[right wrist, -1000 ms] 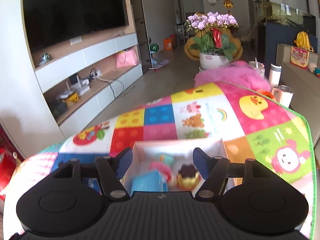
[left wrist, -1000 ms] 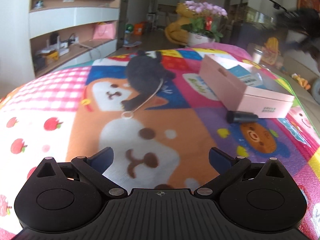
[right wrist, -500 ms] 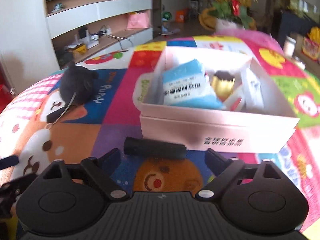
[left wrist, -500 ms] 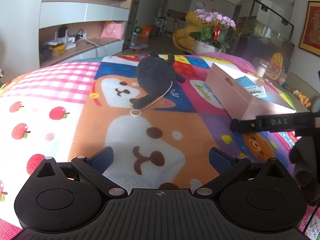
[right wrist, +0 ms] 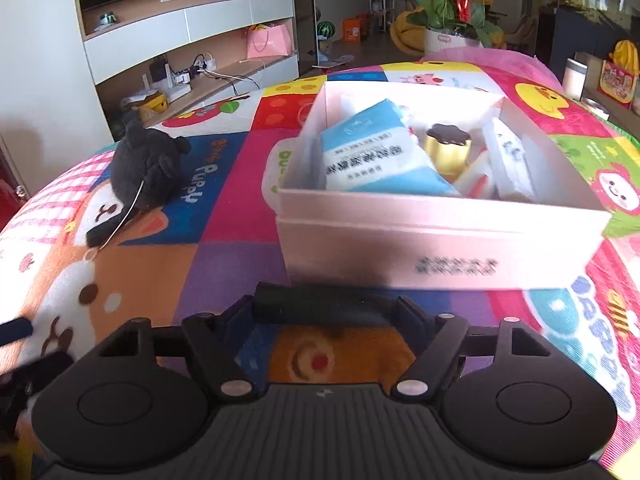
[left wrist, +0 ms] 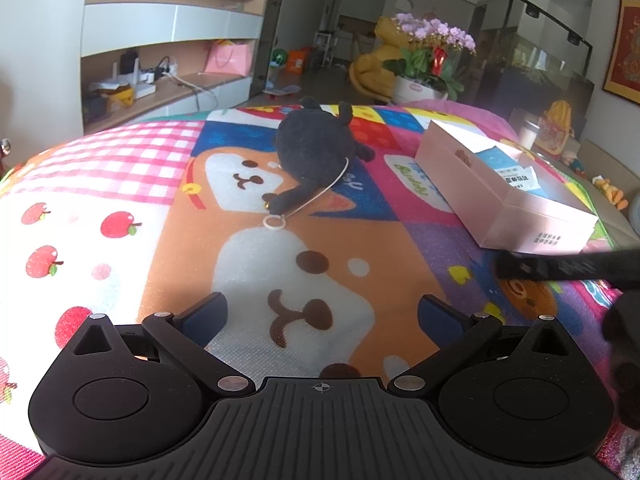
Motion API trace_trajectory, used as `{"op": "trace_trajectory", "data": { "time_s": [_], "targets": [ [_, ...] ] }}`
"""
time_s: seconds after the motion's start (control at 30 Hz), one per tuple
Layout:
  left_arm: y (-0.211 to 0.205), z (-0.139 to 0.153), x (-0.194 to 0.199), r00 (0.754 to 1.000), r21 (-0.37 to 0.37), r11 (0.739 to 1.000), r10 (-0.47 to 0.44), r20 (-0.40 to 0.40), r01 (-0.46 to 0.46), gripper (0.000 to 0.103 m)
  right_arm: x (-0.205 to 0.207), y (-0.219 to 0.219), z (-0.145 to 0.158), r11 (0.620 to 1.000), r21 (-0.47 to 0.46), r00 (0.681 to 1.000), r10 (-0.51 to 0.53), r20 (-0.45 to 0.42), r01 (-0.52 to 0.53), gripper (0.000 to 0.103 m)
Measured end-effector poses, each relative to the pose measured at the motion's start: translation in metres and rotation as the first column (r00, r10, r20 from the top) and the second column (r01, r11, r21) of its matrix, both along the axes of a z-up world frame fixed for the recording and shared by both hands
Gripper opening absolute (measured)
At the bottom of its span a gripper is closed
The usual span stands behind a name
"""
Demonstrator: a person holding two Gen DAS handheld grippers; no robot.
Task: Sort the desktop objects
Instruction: 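Grasp the black cylinder with the right gripper, then set the black cylinder on the mat with the right gripper while the left gripper grasps the black plush keychain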
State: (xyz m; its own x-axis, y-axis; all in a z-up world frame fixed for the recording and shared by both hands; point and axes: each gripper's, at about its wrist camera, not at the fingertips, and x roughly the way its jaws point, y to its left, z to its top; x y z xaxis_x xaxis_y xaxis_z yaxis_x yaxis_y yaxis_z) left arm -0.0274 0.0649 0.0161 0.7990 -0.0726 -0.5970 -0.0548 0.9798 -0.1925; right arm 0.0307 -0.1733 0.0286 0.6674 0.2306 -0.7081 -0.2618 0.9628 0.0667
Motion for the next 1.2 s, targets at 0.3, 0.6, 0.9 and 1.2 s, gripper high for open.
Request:
{"op": "trace_trajectory", "data": {
  "time_s": [0.3,0.6,0.9,1.2],
  "targets": [
    [-0.004,0.006,0.021,0.999,-0.023,0.999,-0.027,-0.039,0.026,0.103,-0.064,-0.044,-0.001,1.000,0.001,0.999,0.023,0.025,-0.023,0.082],
    [0.013,0.038,0.116,0.991,-0.080,0.988,0.132,-0.024,-0.133,0.103,-0.087,-0.071,-0.002,0.988,0.139,0.982,-0.090,0.169,0.066,0.102],
    [-0.002,0.030,0.197,0.988,-0.112,0.988,0.093,-0.122,-0.107,0.103,-0.087,-0.081,-0.002,0.976,0.216,0.981,-0.077,0.176,0.038,0.103],
    [-0.054,0.048,0.196,0.984,-0.013,0.984,-0.180,0.007,0.180,0.103,-0.088,-0.081,-0.003,0.972,0.234,0.981,-0.072,0.181,0.028,0.103]
  ]
}}
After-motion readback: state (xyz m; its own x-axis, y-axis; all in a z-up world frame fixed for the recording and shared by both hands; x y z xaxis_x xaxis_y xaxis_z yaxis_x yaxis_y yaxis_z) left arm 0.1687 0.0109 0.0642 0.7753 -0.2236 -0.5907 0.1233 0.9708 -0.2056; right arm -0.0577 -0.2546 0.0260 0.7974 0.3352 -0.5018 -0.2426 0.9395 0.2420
